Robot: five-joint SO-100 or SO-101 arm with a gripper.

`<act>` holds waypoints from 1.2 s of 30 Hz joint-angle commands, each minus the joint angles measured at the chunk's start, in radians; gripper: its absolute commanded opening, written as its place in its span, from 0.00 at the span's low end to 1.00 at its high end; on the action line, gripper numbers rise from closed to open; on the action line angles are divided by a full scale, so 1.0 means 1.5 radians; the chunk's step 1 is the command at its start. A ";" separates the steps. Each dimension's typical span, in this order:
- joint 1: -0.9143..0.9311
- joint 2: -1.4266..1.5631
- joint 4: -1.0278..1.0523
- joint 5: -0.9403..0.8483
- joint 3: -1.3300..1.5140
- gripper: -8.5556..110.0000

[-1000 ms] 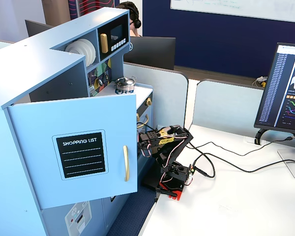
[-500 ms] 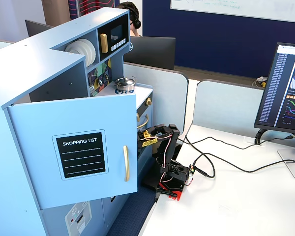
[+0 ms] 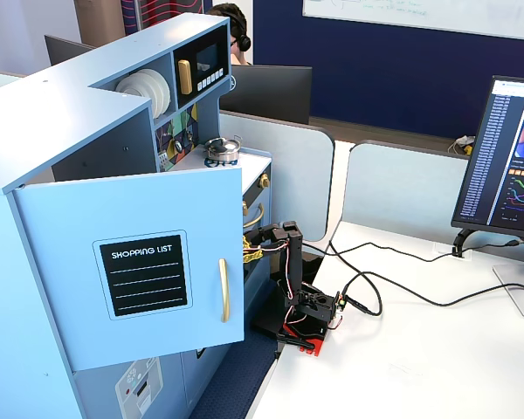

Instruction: Pick up the green pineapple from the left cabinet and place it in the green recipient

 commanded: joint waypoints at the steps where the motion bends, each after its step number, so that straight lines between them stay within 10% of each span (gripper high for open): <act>1: 0.000 -0.018 0.000 0.008 -0.094 0.47; 12: -0.005 -0.127 0.033 0.010 -0.224 0.45; 18: 0.003 -0.162 0.150 -0.135 -0.296 0.07; 23: 0.005 -0.138 0.151 -0.096 -0.307 0.07; 36: -0.035 0.459 0.414 -0.209 0.072 0.07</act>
